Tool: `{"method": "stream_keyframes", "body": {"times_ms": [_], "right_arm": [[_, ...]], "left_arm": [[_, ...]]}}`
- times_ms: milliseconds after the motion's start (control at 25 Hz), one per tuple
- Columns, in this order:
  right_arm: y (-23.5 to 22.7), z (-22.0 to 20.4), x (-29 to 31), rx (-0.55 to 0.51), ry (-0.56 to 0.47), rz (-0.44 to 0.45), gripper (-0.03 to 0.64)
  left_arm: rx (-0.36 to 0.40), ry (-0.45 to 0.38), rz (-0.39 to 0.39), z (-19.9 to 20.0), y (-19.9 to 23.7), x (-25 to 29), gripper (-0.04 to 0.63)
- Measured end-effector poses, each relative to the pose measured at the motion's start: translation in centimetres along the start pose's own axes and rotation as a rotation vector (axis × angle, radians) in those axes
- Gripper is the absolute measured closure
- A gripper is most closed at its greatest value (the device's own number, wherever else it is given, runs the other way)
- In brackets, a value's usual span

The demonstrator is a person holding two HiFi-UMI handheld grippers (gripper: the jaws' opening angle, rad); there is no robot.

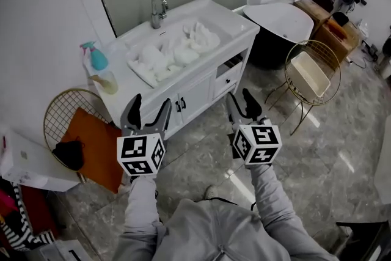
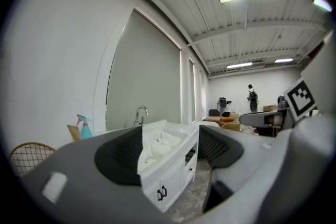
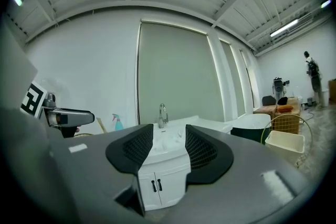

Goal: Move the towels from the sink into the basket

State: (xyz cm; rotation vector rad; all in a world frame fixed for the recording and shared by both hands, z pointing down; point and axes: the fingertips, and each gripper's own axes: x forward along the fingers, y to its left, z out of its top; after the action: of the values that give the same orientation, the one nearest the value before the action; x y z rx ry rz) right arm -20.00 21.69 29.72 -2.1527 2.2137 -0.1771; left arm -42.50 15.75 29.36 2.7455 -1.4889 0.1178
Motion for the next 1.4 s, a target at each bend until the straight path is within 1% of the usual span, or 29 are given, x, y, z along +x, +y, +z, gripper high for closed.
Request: {"method": "stream_keyframes", "body": {"times_ms": [120, 240, 360, 480, 560, 640, 760, 880, 1040, 1120, 1200, 1280, 1400], "right_arm": [[-1.0, -0.1, 3.7, -0.002, 0.017, 0.045, 0.436], [-1.0, -0.8, 7.2, -0.005, 0.041, 0.097, 0.428], [-0.4, -2.2, 11.2, -0.015, 0.074, 0.157, 0.422], [1.0, -3.8, 15.8, -0.046, 0.113, 0.226, 0.414], [2.1, -4.8, 19.2, -0.078, 0.151, 0.271, 0.408], [3.3, -5.8, 22.9, -0.114, 0.200, 0.317, 0.402], [5.8, -7.8, 28.2, -0.185, 0.283, 0.409, 0.390], [8.3, -10.2, 32.8, -0.277, 0.363, 0.521, 0.379], [10.1, -14.2, 37.3, -0.442, 0.480, 0.636, 0.362], [10.8, -16.5, 38.6, -0.551, 0.544, 0.699, 0.351], [11.7, -18.9, 39.3, -0.680, 0.599, 0.770, 0.334], [12.4, -21.1, 40.0, -0.802, 0.638, 0.834, 0.314], [13.3, -23.9, 41.0, -0.918, 0.682, 0.905, 0.302]], "left_arm": [[0.014, 0.020, 0.022, -0.2, 0.5, 3.4, 0.204], [0.019, 0.055, 0.048, -1.1, 2.0, 6.3, 0.204], [0.053, 0.091, 0.066, -2.3, 3.8, 9.3, 0.204], [0.111, 0.136, 0.081, -3.8, 6.8, 13.0, 0.204], [0.162, 0.181, 0.082, -4.5, 9.2, 15.8, 0.203], [0.226, 0.245, 0.066, -5.1, 11.5, 19.0, 0.203], [0.333, 0.368, 0.021, -6.5, 14.5, 23.7, 0.202], [0.427, 0.505, -0.021, -9.3, 17.4, 27.4, 0.202], [0.466, 0.688, -0.085, -13.4, 20.2, 30.3, 0.202], [0.492, 0.758, -0.105, -15.2, 21.2, 31.1, 0.199], [0.506, 0.814, -0.117, -16.7, 22.1, 31.7, 0.175], [0.533, 0.887, -0.139, -18.3, 22.8, 32.1, 0.148], [0.630, 1.007, -0.184, -21.0, 23.6, 32.2, 0.123]]}}
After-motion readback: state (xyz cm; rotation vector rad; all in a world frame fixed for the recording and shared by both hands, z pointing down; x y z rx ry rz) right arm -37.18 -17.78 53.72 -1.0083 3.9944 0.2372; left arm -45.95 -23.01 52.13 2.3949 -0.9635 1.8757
